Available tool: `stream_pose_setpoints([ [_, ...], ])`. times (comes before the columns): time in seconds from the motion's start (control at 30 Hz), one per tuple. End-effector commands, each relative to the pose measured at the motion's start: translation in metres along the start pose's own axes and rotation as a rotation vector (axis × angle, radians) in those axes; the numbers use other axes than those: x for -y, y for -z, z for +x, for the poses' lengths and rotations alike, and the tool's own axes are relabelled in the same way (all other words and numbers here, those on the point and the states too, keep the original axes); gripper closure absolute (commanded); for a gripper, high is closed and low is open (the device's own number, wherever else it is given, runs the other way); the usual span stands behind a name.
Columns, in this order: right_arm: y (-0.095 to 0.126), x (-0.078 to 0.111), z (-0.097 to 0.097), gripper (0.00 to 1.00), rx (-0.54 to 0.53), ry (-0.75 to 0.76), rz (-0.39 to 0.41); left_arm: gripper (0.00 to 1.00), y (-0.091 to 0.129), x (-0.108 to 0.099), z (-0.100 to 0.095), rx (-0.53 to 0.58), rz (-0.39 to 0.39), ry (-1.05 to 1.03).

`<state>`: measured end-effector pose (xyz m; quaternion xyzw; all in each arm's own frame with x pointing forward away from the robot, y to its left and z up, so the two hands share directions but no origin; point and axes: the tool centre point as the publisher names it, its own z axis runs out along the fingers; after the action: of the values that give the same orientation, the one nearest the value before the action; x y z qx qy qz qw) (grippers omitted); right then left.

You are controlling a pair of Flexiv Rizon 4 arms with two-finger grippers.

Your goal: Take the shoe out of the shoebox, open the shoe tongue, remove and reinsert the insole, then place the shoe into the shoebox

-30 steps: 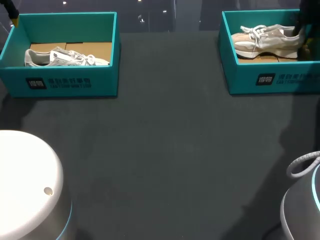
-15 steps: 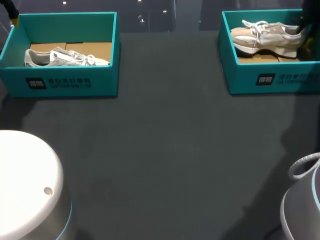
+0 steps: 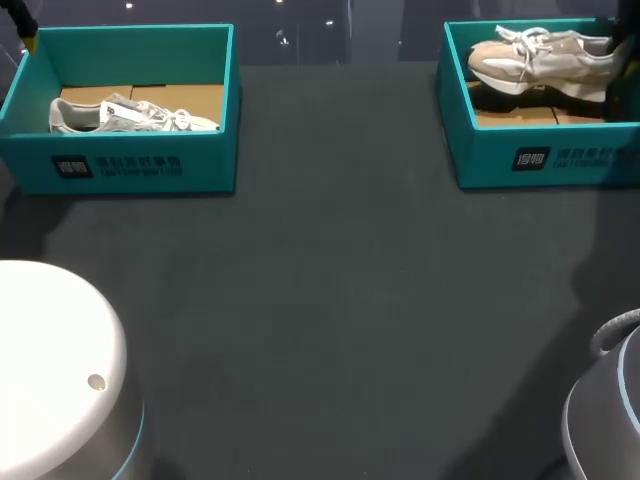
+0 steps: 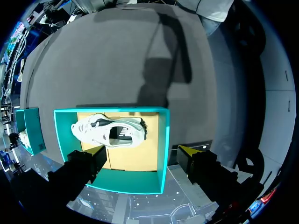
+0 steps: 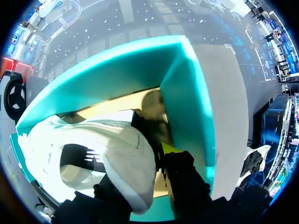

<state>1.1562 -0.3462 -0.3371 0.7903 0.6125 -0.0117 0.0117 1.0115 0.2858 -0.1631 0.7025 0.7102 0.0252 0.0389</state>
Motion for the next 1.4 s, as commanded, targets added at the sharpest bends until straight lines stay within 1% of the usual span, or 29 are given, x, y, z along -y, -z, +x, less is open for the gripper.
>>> stream_pose_setpoints([
  [0.03,0.016,0.009,-0.004,1.00,-0.002,-0.004,-0.021,0.00,0.001,0.001,0.000,-0.001,-0.001,-0.001],
  [0.1,0.021,0.010,-0.003,1.00,-0.007,0.002,-0.024,0.00,0.001,0.001,0.000,-0.001,-0.001,-0.001],
  [0.53,0.021,0.010,-0.003,1.00,-0.007,0.002,-0.024,0.00,0.001,0.001,0.000,-0.001,-0.001,-0.001],
  [0.63,0.046,0.009,-0.008,1.00,0.029,-0.019,-0.062,0.00,0.001,0.001,0.000,-0.001,-0.001,-0.001],
  [0.77,0.075,0.006,-0.022,1.00,0.091,-0.039,-0.076,0.00,0.001,0.001,0.000,-0.001,-0.001,-0.001],
  [0.87,0.095,0.009,-0.026,1.00,0.116,-0.043,-0.091,0.00,0.001,0.001,0.000,-0.001,-0.001,-0.001],
  [1.03,0.119,0.015,-0.024,1.00,0.119,-0.021,-0.097,0.00,0.001,0.001,0.000,-0.001,-0.001,-0.001],
  [1.2,0.137,0.022,-0.019,1.00,0.129,-0.004,-0.103,0.00,0.001,0.001,0.000,-0.001,-0.001,-0.001],
  [1.4,0.163,0.036,-0.014,1.00,0.138,0.005,-0.142,0.00,0.001,0.001,0.000,-0.001,-0.001,-0.001],
])
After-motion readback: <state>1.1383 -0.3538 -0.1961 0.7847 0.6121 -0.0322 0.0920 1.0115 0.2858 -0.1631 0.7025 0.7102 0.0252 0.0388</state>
